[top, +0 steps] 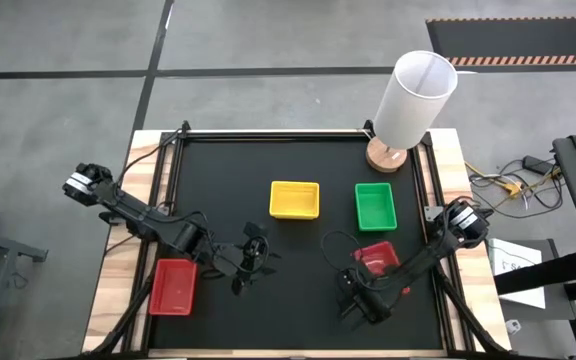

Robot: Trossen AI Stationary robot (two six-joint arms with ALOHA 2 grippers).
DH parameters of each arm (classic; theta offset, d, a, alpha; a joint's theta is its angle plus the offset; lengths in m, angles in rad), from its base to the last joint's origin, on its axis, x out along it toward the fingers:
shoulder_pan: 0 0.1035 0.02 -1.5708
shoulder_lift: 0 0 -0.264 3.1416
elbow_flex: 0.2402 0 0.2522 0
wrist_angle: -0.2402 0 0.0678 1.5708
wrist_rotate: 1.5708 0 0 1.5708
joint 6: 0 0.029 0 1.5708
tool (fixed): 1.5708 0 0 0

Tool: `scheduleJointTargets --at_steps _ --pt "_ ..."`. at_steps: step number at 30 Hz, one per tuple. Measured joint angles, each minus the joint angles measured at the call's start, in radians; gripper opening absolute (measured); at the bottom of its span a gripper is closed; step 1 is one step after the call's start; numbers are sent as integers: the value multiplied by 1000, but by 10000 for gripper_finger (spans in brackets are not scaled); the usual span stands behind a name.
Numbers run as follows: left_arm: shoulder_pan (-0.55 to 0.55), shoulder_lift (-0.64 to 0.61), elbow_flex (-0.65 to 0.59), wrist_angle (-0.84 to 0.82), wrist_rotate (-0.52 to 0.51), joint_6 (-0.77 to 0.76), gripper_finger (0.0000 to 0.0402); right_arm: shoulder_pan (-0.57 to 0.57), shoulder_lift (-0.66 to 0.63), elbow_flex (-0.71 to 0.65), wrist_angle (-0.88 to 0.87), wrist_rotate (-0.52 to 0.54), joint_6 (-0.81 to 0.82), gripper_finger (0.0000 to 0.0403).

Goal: Stack baskets by color
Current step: Stack the red bin on top of the left red bin

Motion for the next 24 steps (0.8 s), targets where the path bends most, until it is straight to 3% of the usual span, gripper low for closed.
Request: scheduleJointTargets --at_steps 5,9,14,24 --pt "-5 0 -3 0 1 -26 164 0 -3 32 -8 -4 -138 13" --pt "-7 0 -3 5 10 -104 164 -1 -3 85 12 8 -456 11" --pt "-29 21 -22 102 40 -187 164 -30 -3 100 159 122 -834 10" --pt "-79 174 -25 350 19 -289 164 -133 -3 100 241 276 -1289 9"
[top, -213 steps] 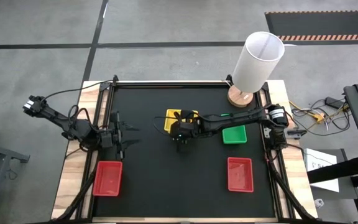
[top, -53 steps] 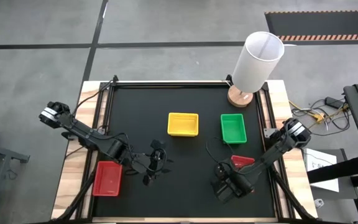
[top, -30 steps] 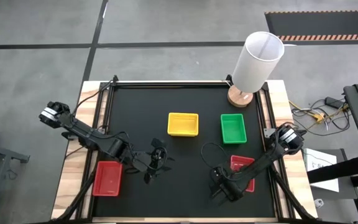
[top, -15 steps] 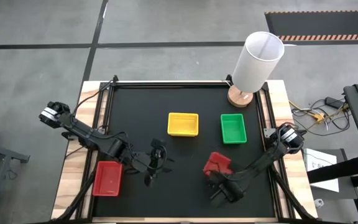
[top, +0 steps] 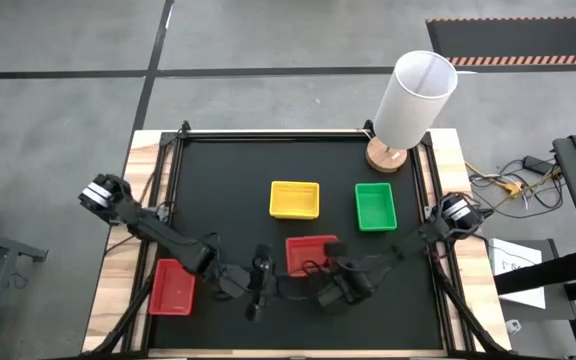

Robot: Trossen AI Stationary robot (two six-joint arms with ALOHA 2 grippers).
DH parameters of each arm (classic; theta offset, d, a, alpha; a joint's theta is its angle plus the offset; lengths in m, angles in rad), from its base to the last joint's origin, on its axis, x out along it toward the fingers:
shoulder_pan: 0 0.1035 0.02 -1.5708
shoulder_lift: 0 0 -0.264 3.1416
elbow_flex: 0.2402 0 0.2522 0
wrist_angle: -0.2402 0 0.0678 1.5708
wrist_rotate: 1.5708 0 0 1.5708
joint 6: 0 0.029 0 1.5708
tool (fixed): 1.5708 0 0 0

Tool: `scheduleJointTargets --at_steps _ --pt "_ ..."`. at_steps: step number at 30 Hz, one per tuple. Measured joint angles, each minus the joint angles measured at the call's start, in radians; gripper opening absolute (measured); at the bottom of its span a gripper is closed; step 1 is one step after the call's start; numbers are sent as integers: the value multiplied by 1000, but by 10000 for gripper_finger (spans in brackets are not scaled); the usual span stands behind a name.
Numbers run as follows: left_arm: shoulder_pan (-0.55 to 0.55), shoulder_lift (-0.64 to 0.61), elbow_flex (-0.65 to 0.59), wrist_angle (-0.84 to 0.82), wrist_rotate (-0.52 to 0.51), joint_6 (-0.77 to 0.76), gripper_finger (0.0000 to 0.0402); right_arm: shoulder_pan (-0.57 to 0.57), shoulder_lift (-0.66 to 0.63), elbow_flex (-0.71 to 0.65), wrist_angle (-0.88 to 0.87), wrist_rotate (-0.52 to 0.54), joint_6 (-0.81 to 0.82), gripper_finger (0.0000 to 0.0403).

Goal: Stack baskets by color
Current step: Stack the red bin on top of the left red bin

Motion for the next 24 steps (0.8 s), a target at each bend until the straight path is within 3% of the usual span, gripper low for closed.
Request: scheduleJointTargets --at_steps 7,14,24 --pt "18 126 0 115 -132 -39 164 -49 1 -1 48 13 -124 9" --pt "37 190 1 125 -224 -58 164 -57 1 -3 75 13 -225 9" --pt "34 125 1 -110 -225 -52 164 -58 3 -4 66 9 -245 9"
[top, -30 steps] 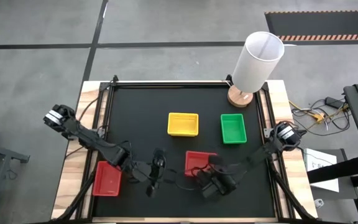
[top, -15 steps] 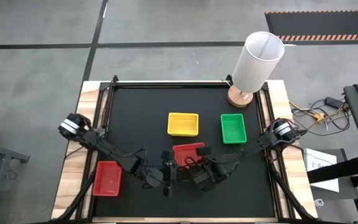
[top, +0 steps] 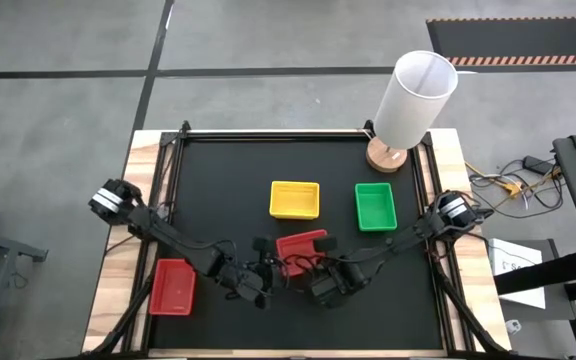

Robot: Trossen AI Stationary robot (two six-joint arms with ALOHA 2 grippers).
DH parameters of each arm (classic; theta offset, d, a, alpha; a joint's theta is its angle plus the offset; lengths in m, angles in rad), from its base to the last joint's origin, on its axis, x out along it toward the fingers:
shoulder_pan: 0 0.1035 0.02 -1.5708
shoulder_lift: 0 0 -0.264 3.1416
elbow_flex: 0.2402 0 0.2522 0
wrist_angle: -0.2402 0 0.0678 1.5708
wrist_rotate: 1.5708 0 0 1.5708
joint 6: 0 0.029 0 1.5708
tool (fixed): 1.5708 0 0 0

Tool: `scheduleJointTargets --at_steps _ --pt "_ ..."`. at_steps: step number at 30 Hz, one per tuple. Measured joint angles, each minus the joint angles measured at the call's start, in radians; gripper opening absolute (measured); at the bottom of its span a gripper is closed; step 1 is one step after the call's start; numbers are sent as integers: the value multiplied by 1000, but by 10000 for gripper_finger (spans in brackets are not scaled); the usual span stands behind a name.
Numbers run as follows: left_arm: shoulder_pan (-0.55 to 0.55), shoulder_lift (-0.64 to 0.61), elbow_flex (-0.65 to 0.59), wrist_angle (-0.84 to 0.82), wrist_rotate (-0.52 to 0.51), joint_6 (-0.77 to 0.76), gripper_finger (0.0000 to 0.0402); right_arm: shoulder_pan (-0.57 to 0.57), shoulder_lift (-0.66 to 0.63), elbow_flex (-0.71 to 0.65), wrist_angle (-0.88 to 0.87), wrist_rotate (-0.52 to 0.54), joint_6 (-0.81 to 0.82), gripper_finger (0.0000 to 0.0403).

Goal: Stack baskets by color
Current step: Stack the red bin on top of the left red bin

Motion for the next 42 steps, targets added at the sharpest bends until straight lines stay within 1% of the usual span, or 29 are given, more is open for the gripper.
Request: scheduleJointTargets --at_steps 3,6,8,12,16,18,20,21,23,24,26,29,34,36,38,42 --pt "0 -46 0 -78 3 2 164 0 0 0 -1 0 1 9" --pt "0 -108 0 -208 7 6 164 0 0 -2 -5 -3 11 9" --pt "-1 -152 0 -264 25 6 164 0 0 -4 -6 -3 11 9" --pt "-1 -243 -2 -340 129 31 164 0 0 -5 -5 -4 10 9" --pt "0 -325 -27 -425 166 24 164 0 0 -5 -5 -3 9 9" --pt "1 -367 -61 -471 238 21 164 3 -3 -5 -8 -6 11 9" --pt "8 -404 -88 -406 351 20 164 5 -4 -5 -6 -8 11 9" --pt "8 -425 -103 -362 383 18 164 4 -4 -5 -6 -8 12 9" --pt "8 -455 -134 -266 392 1 164 2 -4 -5 -5 -7 20 9" --pt "8 -467 -153 -241 382 0 164 2 -4 -5 -5 -6 22 9" --pt "8 -476 -207 -184 317 -18 164 2 -4 -5 -4 -4 24 9" --pt "10 -462 -304 18 245 -35 164 3 -4 -5 -4 -6 43 9" --pt "12 -376 -452 394 185 -24 164 2 -4 -5 -4 -7 60 9" --pt "13 -330 -477 549 167 -17 164 2 -4 -5 -2 -7 62 9" --pt "13 -272 -483 644 162 -3 164 1 -4 -5 3 -7 68 9" --pt "13 -154 -456 701 163 28 164 -1 -4 -5 6 -7 68 9"
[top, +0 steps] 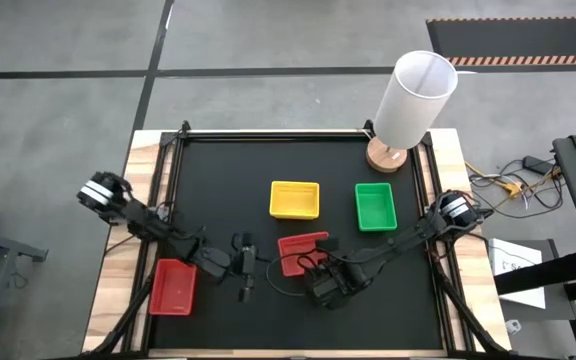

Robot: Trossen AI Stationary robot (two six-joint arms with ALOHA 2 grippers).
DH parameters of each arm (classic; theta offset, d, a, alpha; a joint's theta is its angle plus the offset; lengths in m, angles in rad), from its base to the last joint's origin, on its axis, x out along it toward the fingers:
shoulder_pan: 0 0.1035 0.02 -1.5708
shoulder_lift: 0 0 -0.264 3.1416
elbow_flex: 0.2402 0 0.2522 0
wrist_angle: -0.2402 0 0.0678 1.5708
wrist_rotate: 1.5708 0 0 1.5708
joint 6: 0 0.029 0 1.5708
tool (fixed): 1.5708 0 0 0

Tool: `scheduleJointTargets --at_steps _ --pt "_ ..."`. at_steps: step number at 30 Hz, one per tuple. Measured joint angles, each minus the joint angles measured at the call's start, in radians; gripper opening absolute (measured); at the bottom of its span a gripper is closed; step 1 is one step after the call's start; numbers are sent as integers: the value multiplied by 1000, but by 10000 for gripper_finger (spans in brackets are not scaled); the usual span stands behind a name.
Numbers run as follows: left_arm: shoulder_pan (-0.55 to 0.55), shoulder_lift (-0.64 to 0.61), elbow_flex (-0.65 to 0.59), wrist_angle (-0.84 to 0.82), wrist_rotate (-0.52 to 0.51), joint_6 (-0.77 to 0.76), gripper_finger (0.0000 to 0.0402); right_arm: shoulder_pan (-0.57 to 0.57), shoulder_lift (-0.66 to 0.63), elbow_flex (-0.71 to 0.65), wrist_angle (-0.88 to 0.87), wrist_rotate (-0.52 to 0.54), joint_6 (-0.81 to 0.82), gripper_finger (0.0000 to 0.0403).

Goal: Stack baskets by color
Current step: Stack the red bin on top of the left red bin

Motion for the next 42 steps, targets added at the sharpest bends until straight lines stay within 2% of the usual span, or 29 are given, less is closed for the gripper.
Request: scheduleJointTargets --at_steps 5,10,17,24,29,33,37,42 --pt "0 102 67 -1 0 61 164 -4 0 0 12 -23 -7 9" --pt "5 119 107 -5 2 140 164 -9 0 0 12 -23 -8 9" --pt "14 131 131 -52 19 80 164 -16 1 0 16 -23 32 9" --pt "34 185 132 -50 -27 20 164 -27 1 0 35 -16 35 9" --pt "41 220 159 -50 -84 20 164 -32 2 0 49 -17 22 9" --pt "41 227 170 -56 -87 24 163 -33 2 0 50 -16 14 9" --pt "42 227 170 -86 -87 9 140 -33 2 0 51 -16 7 9" --pt "42 229 172 -110 -74 -2 80 -34 2 0 54 -15 7 12"
